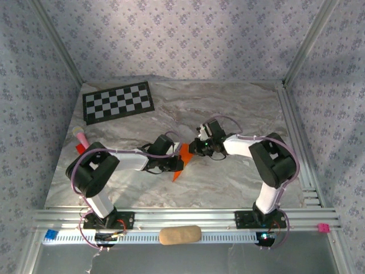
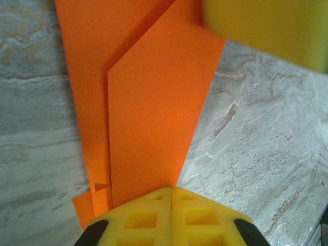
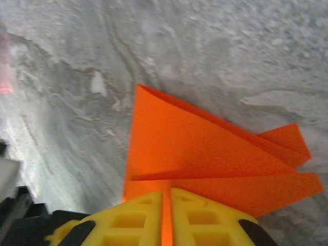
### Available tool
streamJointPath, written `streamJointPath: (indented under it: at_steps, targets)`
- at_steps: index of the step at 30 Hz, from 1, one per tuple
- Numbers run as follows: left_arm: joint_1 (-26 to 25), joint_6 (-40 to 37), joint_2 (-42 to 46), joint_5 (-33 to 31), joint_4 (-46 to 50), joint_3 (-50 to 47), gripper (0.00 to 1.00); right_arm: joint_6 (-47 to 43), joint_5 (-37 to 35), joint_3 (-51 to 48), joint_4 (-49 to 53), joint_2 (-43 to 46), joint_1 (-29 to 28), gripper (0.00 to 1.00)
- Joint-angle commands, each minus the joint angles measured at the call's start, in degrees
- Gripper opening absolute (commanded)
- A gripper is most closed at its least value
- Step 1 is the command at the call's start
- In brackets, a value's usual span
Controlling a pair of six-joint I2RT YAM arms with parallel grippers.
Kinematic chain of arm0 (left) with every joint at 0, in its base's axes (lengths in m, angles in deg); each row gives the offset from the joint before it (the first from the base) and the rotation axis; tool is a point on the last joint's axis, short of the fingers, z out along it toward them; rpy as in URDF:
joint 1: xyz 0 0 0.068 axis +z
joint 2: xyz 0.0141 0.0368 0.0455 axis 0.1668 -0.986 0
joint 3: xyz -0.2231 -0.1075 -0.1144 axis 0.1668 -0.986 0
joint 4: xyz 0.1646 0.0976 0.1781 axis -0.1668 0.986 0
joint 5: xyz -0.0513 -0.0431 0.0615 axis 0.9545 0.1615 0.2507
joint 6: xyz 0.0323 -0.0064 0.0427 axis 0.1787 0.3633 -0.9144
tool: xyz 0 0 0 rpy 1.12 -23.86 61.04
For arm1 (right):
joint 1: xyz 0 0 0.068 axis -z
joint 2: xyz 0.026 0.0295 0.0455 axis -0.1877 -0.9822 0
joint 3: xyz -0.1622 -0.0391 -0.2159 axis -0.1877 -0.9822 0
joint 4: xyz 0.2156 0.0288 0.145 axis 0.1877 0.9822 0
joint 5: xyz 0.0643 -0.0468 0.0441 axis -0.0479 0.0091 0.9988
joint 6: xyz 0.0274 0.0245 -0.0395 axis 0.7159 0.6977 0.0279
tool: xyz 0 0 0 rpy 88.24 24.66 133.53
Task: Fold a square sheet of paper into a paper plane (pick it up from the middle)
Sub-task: Fold the wing for the fifth time at the center of the table.
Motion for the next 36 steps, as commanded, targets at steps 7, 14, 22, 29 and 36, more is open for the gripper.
streamJointPath:
  at_steps: [7, 14, 22, 29, 36]
  targets:
    - [-0.13, 1.49, 1.94, -0.63, 7.14, -0.85, 0.0, -1.04, -4.88, -1.06, 3.49, -3.43, 0.9, 0.09]
    - [-0.02, 2.75, 6.81, -0.86, 7.46, 3.25, 0.11, -1.06, -4.52, -1.63, 2.99, -4.05, 1.15, 0.09]
    - [0.41, 2.0, -0.21, 0.5, 6.34, 8.93, 0.16, -1.04, -4.39, -1.51, 2.95, -4.88, 1.05, 0.09]
    - [0.44, 1.0, -3.06, -1.01, 8.99, 8.58, 0.17, -1.04, -3.94, -1.11, 3.44, -5.62, 1.17, 0.09]
    - [0.04, 1.76, -0.81, 0.02, 7.72, 1.72, 0.17, -2.78, -5.26, -1.63, 4.09, -4.85, 1.42, 0.08]
